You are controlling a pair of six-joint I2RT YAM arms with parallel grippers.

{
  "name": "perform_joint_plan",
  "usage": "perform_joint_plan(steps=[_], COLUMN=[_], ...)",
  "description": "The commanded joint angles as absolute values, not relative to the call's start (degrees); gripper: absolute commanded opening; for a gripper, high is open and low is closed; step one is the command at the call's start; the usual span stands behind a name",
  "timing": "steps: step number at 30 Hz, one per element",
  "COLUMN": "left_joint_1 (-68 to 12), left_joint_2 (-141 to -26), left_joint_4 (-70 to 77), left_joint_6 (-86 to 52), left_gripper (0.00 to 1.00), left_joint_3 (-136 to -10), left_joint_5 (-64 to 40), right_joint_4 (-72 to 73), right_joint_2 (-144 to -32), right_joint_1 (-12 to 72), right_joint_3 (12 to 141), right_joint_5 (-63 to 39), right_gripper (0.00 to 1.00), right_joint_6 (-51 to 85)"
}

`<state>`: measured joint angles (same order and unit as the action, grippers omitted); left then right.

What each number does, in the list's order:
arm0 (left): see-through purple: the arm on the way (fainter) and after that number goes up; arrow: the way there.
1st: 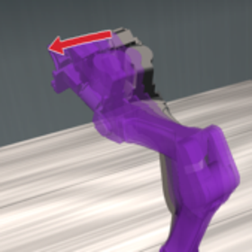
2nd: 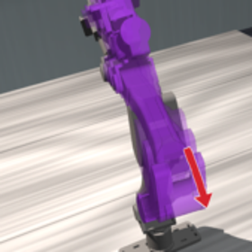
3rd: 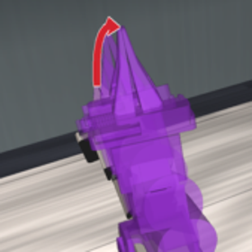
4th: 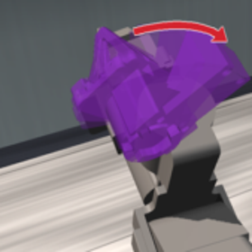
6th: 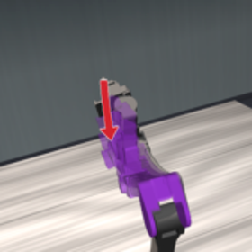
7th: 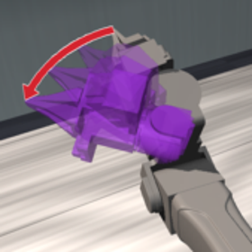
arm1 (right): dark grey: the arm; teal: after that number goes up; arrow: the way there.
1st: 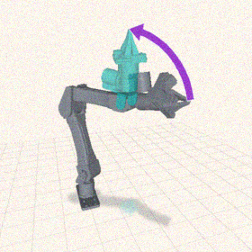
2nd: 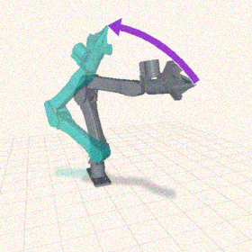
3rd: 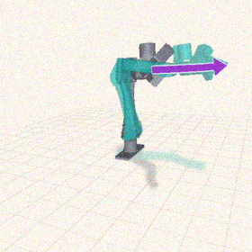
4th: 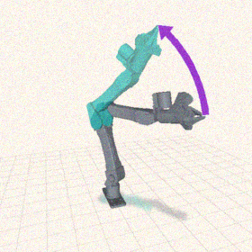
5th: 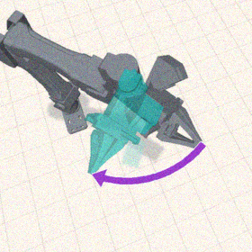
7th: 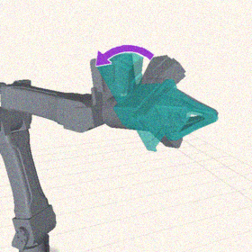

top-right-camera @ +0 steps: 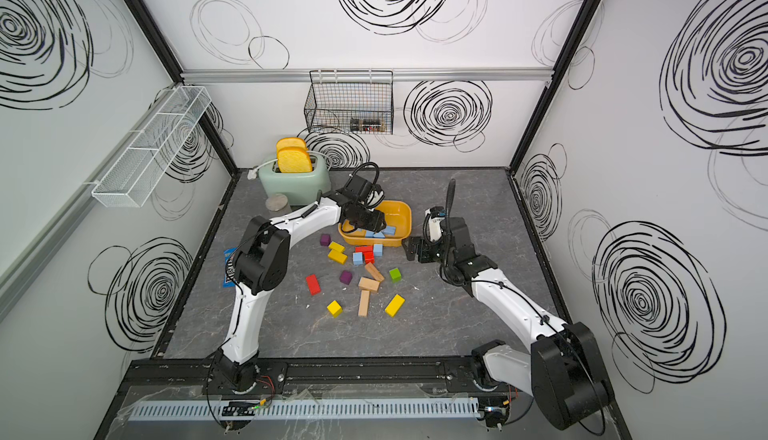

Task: Pick out the blue building blocks
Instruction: Place the building block in the storage box, then adjust the building block in the storage box.

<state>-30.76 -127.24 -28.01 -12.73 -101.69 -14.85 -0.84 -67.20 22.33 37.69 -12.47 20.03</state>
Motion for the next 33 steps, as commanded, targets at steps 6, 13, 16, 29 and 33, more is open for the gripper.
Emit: perform_joint_plan(steps=[6,13,16,29,33], left_joint_1=[-30.90,-30.94,-30.94,-30.85,-30.68], left_joint_2=[-119.63,-121.64,-123.52,-131.77,-132.92], left_joint_4=[-27.08,-26.43,-27.05,-28.94,-27.82], left_joint_6=[-10.73,-10.97,-10.90,-11.68,-12.72], left_gripper=[0.15,0.00,0.00,0.00,0.00], left_joint_3=[-96.24,-95.33,-96.76,-106.17,-108.30], left_joint_5=[-15.14,-16.57,-17.00,-17.92,-17.24], right_joint_4=[-1.14,-1.10,-1.11,-0.83,-0.63], right_joint_2=[-66.09,-65.73,-65.92,-67.37,-67.81], right_joint_1=[22.11,22.06,21.98,21.93,21.89], right_joint_3=[37.63,37.18,37.26,37.70,37.88], right_joint_5=[-12.66,-12.41,-12.18,-12.00,-12.03], right_gripper=[0.98,0.98,0.98,0.98,0.98], right_joint_6=[19.36,19.57,19.51,19.19,19.07])
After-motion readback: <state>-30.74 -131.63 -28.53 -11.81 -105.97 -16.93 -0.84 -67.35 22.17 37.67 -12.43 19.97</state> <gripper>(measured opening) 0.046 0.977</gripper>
